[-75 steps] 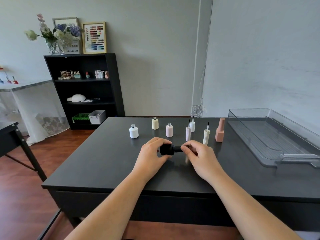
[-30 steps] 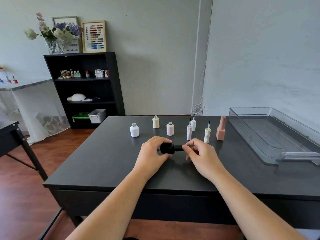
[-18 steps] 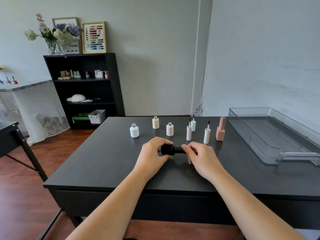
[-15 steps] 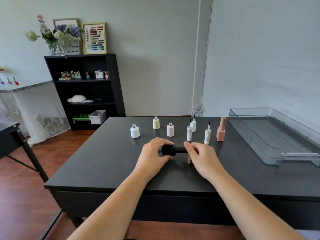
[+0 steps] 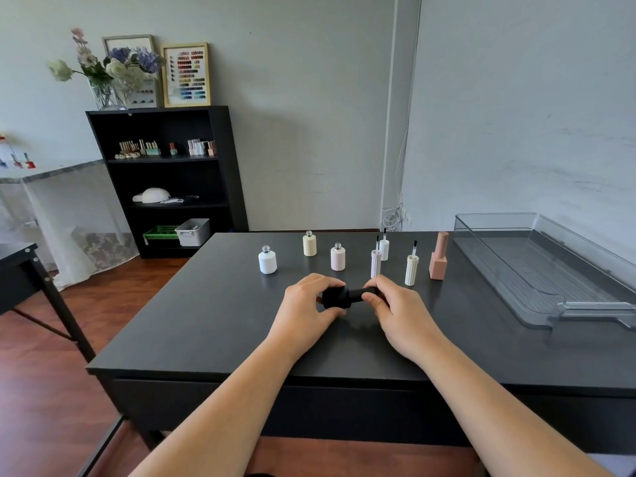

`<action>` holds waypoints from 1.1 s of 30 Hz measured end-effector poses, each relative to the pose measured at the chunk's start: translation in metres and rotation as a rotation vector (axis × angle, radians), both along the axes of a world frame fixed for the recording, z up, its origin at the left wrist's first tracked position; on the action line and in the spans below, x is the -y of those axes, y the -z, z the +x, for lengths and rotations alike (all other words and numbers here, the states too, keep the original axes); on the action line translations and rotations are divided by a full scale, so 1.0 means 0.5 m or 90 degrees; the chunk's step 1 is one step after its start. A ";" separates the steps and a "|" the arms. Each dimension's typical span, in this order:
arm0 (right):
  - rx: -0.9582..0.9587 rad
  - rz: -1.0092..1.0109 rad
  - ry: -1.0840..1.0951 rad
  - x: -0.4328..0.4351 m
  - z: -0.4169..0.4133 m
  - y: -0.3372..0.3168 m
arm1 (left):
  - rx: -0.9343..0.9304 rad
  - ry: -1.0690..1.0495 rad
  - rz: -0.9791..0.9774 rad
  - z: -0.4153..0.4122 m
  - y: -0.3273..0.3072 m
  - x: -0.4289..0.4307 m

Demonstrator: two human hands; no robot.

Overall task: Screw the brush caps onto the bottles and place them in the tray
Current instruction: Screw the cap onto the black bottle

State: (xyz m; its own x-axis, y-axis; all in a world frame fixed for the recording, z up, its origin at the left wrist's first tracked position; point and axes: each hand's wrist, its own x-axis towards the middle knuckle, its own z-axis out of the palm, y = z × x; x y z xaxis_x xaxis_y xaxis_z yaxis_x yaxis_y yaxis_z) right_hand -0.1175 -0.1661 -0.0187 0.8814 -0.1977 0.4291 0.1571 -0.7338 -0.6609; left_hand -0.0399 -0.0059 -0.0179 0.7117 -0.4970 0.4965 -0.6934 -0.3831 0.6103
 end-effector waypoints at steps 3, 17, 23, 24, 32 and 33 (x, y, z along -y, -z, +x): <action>0.029 0.055 0.001 0.003 -0.003 -0.004 | 0.014 -0.001 -0.031 -0.003 -0.003 0.005; 0.147 0.153 0.166 0.124 -0.046 -0.035 | -0.151 -0.127 -0.054 0.078 0.000 0.061; 0.171 0.079 0.267 0.182 -0.033 -0.037 | -0.202 -0.185 -0.031 0.119 0.003 0.110; 0.171 0.063 0.281 0.189 -0.029 -0.037 | -0.212 -0.191 -0.029 0.125 0.002 0.117; 0.152 -0.008 0.345 0.219 -0.007 -0.025 | -0.242 -0.182 -0.032 0.155 -0.003 0.158; 0.150 -0.011 0.349 0.220 -0.006 -0.024 | -0.248 -0.188 -0.040 0.157 -0.003 0.160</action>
